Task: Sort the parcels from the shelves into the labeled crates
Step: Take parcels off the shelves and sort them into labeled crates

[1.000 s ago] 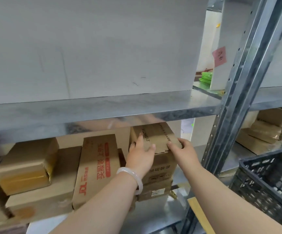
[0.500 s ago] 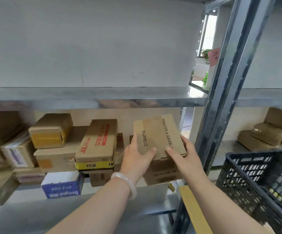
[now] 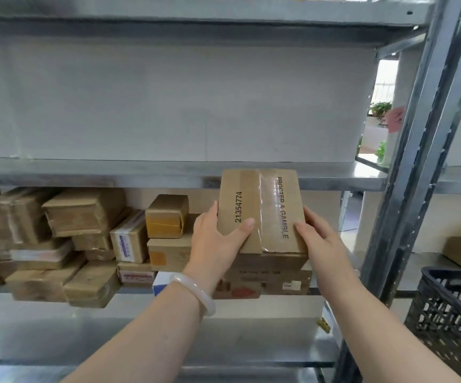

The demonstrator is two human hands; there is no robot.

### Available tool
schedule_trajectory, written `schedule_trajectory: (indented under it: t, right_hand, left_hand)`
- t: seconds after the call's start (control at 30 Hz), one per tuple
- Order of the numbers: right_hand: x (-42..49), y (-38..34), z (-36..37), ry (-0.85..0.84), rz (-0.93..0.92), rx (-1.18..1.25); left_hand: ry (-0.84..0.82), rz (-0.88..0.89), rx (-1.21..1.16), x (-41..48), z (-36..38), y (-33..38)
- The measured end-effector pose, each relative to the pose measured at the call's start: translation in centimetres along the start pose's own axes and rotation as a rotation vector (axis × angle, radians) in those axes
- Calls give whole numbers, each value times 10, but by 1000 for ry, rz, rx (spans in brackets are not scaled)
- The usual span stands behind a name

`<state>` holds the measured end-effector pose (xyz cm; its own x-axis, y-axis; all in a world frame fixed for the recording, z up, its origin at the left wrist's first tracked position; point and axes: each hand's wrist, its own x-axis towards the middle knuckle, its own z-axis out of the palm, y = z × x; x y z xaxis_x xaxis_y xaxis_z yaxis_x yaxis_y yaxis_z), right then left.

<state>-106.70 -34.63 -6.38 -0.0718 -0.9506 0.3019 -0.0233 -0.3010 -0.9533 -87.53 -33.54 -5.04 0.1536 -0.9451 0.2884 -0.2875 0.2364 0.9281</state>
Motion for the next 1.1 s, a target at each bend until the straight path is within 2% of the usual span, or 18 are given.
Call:
schedule_trajectory:
  t: [0.13, 0.23, 0.37, 0.5, 0.63, 0.83, 0.9, 1.03, 1.1]
  right_hand:
    - [-26, -11, 71, -123, 9, 9]
    - [-45, -20, 126, -151, 27, 31]
    - [-63, -38, 193, -221, -60, -18]
    - [-91, -36, 267, -378, -103, -187]
    - [-145, -18, 340, -534, -92, -76]
    - [-183, -25, 441, -715, 247, 120]
    - [-187, -23, 474, -749, 272, 109]
    - [-199, -10, 530, -812, 295, 107]
    - [-205, -3, 554, -869, 293, 117]
  left_hand:
    - [128, -22, -59, -17, -80, -2]
    - [215, 25, -13, -39, -135, -14]
    - [272, 23, 82, -75, -206, -34]
    - [342, -71, 40, -110, -281, -51]
    - [535, -149, -52, -145, -348, -79]
    - [701, -202, 96, -205, -417, -115]
    - [736, -228, 77, -216, -436, -119]
    - [823, -292, -107, -225, -481, -125]
    - [821, -333, -55, -225, -504, -132]
